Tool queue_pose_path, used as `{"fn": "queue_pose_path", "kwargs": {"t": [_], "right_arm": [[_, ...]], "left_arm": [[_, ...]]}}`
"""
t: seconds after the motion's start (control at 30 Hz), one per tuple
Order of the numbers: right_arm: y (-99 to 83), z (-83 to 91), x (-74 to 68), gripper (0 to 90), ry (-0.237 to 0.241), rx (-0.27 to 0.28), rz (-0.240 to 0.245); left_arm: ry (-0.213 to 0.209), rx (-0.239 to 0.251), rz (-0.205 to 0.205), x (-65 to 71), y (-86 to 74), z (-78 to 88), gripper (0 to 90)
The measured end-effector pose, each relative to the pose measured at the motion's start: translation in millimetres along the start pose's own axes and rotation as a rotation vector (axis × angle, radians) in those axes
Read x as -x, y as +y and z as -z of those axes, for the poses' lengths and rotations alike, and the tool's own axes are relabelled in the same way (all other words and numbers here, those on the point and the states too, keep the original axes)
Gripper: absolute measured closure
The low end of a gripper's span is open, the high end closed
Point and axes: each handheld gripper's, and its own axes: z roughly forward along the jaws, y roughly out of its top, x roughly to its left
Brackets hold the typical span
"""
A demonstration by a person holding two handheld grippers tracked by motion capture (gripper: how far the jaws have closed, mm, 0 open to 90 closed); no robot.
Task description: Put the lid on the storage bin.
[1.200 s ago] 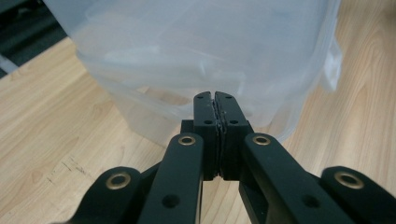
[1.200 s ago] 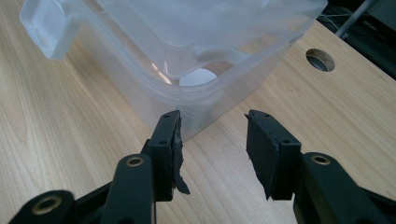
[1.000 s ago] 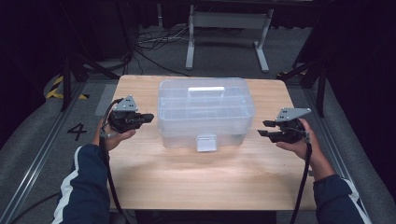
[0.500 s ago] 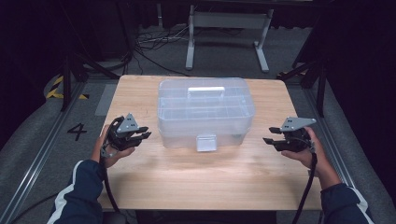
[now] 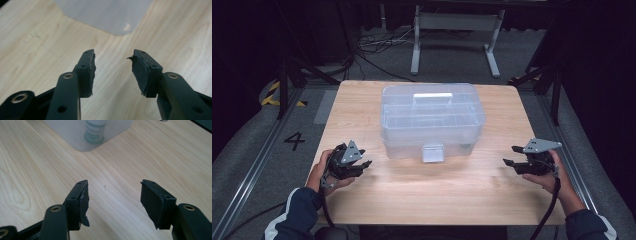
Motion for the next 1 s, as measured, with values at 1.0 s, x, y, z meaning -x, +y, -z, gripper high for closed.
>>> {"fn": "queue_pose_path", "kwargs": {"t": [1.0], "right_arm": [[-84.1, 7.8, 1.3, 20.0, -0.061, -0.018, -0.288]], "left_arm": [[-0.044, 0.004, 0.316, 6.2, -53.0, -12.1, 16.1]]}}
